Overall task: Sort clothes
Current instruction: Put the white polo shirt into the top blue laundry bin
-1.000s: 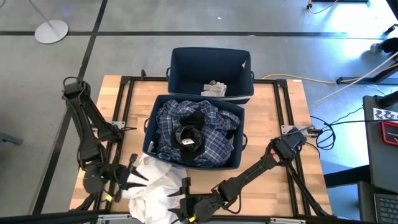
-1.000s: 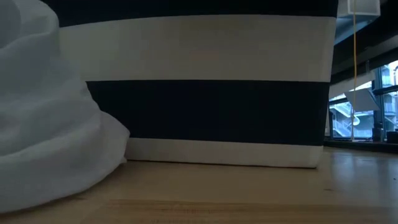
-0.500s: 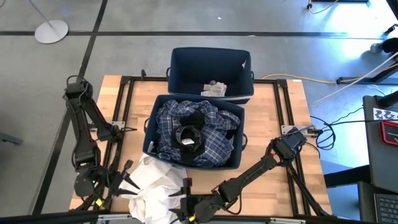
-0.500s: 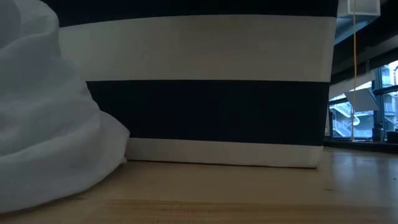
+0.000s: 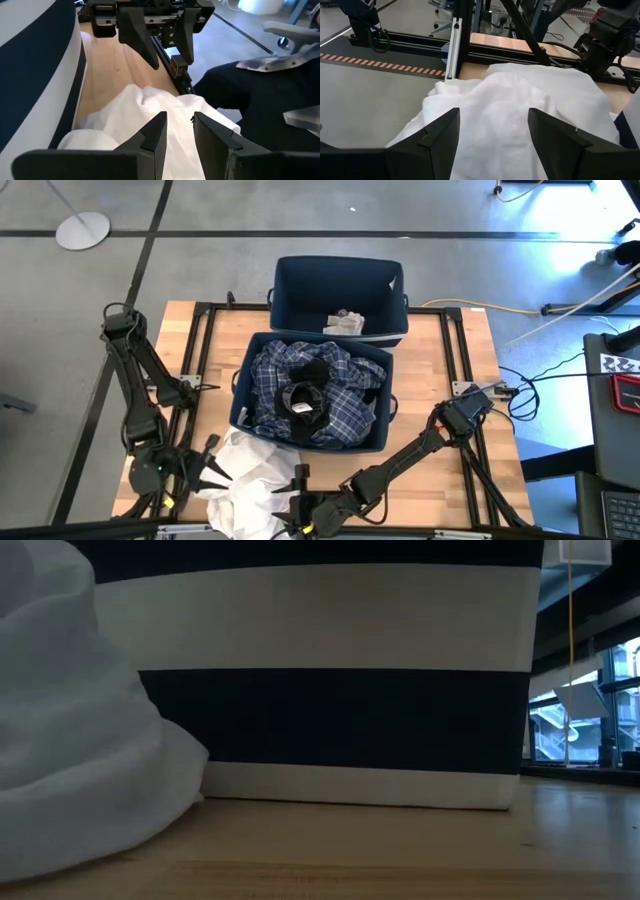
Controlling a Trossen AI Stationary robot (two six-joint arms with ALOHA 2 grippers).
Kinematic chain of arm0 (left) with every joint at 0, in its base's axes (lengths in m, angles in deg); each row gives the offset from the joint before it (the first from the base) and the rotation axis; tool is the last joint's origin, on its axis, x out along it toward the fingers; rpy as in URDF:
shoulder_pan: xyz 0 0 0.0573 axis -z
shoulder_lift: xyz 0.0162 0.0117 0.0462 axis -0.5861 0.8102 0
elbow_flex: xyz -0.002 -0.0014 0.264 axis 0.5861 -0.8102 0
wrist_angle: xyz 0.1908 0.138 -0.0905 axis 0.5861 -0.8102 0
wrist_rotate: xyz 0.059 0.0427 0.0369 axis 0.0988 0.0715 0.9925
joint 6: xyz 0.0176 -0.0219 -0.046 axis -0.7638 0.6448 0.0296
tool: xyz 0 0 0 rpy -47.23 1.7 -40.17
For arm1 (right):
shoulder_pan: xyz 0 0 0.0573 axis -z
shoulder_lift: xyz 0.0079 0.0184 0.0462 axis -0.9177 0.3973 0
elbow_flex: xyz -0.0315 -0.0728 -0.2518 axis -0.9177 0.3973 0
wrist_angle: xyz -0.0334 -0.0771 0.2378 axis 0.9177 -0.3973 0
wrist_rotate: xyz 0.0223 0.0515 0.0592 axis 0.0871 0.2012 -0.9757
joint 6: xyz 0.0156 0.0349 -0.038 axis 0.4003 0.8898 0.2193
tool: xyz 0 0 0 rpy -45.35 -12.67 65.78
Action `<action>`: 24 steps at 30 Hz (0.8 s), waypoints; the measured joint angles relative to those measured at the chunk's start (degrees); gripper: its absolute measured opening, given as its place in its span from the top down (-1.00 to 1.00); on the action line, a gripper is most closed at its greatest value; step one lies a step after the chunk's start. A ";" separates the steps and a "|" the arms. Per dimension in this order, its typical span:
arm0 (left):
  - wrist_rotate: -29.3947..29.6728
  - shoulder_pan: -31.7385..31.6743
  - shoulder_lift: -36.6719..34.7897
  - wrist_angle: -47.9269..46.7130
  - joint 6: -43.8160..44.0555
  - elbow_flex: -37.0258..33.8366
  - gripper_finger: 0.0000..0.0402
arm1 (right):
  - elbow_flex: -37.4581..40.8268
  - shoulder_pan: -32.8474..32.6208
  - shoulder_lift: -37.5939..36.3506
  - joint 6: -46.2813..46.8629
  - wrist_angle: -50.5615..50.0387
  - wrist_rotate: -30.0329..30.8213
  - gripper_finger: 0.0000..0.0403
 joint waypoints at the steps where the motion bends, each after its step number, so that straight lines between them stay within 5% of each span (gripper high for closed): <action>1: -0.04 0.02 0.00 0.00 0.01 0.00 0.57 | 0.00 0.00 0.00 0.02 0.00 0.00 -0.17; 17: -3.28 -1.11 0.11 0.00 0.94 0.00 0.56 | 0.00 0.00 -0.01 0.13 -0.02 0.03 -0.17; 24: -5.49 -3.16 2.07 -0.07 1.91 0.00 0.13 | 0.00 0.00 -0.02 0.69 -0.95 0.28 -0.17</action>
